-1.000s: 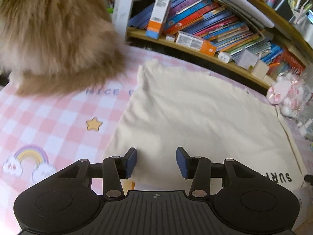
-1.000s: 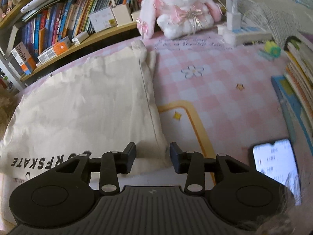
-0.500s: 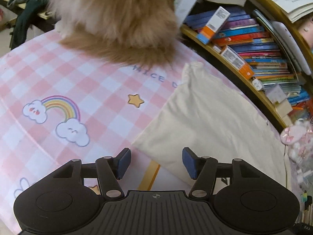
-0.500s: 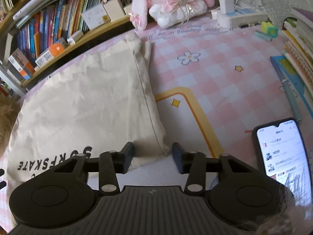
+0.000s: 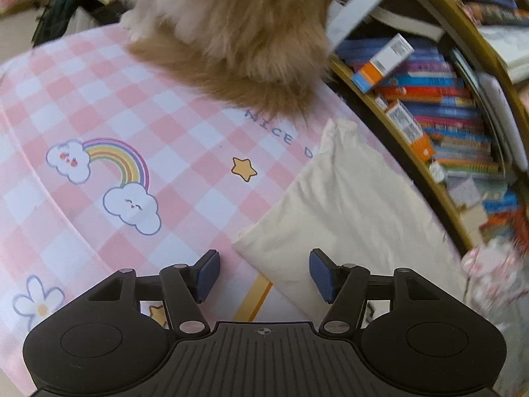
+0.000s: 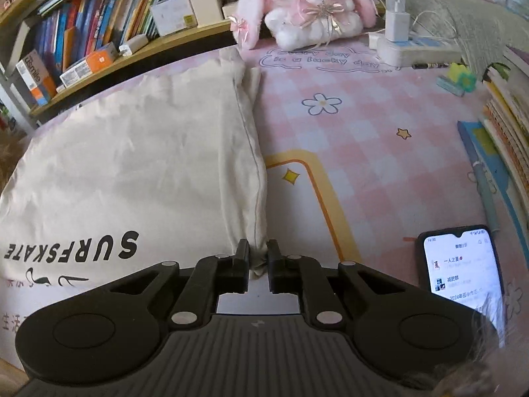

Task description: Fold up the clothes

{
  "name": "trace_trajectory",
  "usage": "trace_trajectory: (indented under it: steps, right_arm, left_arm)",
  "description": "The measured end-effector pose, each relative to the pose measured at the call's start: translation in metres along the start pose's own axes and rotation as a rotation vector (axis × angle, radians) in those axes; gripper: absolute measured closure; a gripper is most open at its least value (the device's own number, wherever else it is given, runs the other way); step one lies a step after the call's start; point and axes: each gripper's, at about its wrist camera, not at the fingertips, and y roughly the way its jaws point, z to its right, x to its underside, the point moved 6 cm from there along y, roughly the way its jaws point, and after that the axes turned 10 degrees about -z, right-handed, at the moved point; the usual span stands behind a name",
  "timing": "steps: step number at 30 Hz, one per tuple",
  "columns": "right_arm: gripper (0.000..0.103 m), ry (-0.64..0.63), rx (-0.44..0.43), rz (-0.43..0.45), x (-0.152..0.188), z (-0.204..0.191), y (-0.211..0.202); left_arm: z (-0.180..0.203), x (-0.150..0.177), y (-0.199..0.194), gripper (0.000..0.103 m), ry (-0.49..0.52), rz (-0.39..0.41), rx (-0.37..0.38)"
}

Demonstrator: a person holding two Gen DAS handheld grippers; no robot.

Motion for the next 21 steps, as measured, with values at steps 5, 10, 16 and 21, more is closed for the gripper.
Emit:
trace_trajectory:
  steps: [5,10,16,21]
  right_arm:
    - [0.092,0.029,-0.02,0.005,-0.002,0.001,-0.005]
    - [0.093,0.049,-0.055,0.061,-0.007,-0.001,-0.022]
    - [0.093,0.032,0.009,0.001,0.001,0.003,-0.002]
    - [0.061,-0.023,0.092,0.03,0.001,-0.005,-0.005]
  left_arm:
    - [-0.004,-0.002,0.004,0.046,-0.072,-0.008,0.023]
    - [-0.007,-0.005,0.009,0.082,-0.144,-0.017,0.047]
    - [-0.013,-0.006,0.012,0.079,-0.219,-0.023,0.078]
    - [-0.018,-0.006,0.012,0.076,-0.266,-0.024,0.106]
